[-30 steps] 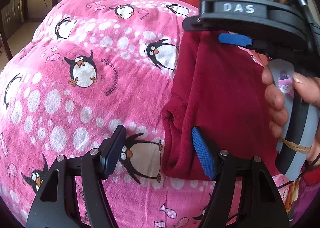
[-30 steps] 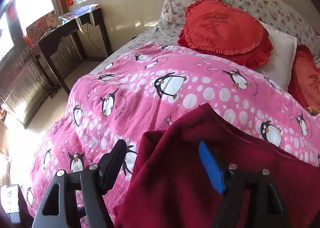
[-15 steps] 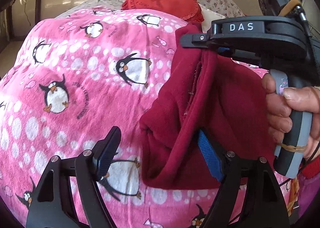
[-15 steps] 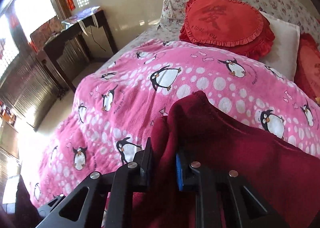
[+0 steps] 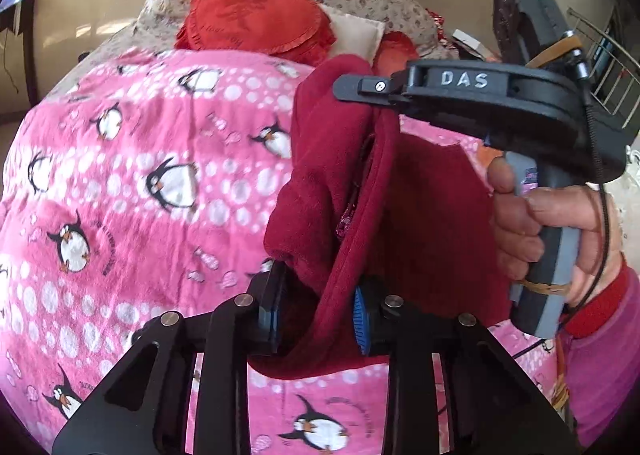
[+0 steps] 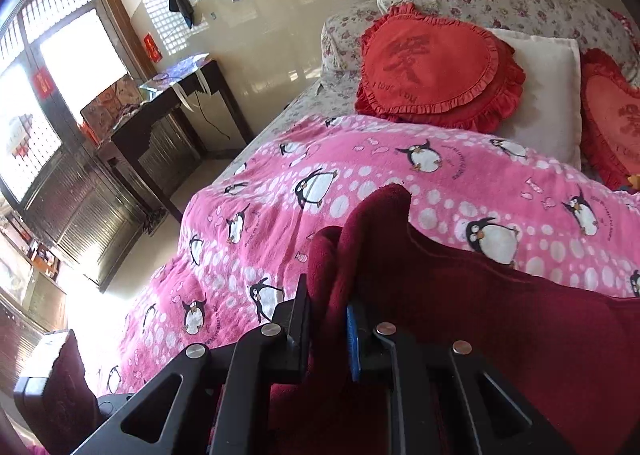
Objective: Fold small clothes
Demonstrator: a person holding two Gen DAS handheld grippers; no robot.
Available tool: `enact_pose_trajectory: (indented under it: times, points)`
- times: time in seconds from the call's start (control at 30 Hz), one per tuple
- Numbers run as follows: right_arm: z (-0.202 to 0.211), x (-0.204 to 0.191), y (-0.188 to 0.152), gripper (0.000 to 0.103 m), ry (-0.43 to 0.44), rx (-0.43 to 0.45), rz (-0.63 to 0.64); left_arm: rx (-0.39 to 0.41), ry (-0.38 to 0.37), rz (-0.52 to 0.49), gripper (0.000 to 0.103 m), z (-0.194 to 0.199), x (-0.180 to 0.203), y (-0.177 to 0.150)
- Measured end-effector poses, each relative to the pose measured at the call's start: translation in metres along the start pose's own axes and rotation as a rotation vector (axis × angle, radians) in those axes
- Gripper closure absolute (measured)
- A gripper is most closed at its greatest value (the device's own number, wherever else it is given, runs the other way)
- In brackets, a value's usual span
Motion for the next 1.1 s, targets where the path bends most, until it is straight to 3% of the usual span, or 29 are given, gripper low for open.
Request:
enact_pose_trajectory:
  times: [0.23,0.33,0.5,0.63,0.77,0.83,0.9,1.0,1.1]
  points:
    - [0.090,0.065,0.008,0.090,-0.051,0.107,-0.034,0.003,-0.129,-0.171,0.079,-0.004,0.117,0.019]
    - [0.122,0.108,-0.005,0.091,-0.105,0.125,-0.074,-0.024,-0.154,-0.253,0.079,-0.029,0.169,0.012]
    - [0.140,0.179,-0.043,0.091,-0.190,0.107,-0.179,-0.120,-0.159,-0.304,0.079,-0.086,0.217,-0.016]
    - [0.126,0.222,-0.078,0.091,-0.255,0.052,-0.249,-0.177,-0.157,-0.330,0.075,-0.111,0.230,-0.035]
    - [0.125,0.233,-0.088,0.090,-0.260,0.056,-0.299,-0.217,-0.259,-0.336,0.057,-0.089,0.236,-0.036]
    - [0.140,0.230,-0.085,0.086,-0.301,0.068,-0.293,-0.203,-0.258,-0.350,0.051,-0.069,0.230,-0.032]
    - [0.160,0.216,-0.081,0.085,-0.317,0.096,-0.254,-0.158,-0.211,-0.367,0.044,-0.048,0.217,-0.028]
    - [0.183,0.181,-0.083,0.085,-0.248,0.119,-0.191,-0.100,-0.096,-0.348,0.042,-0.037,0.187,-0.019]
    - [0.179,0.147,-0.093,0.085,-0.171,0.091,-0.141,-0.123,-0.010,-0.260,0.042,-0.054,0.155,-0.008]
Point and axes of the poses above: each gripper's, at about its wrist camera, not at the fingertips, and z roughly against the way its jaws point, x to its right, y to its top, the point moved 5 cm from there along -z, roughly the way its jaws point, and after that the axes turned 2 degrees about x, right-handed, at the moved point
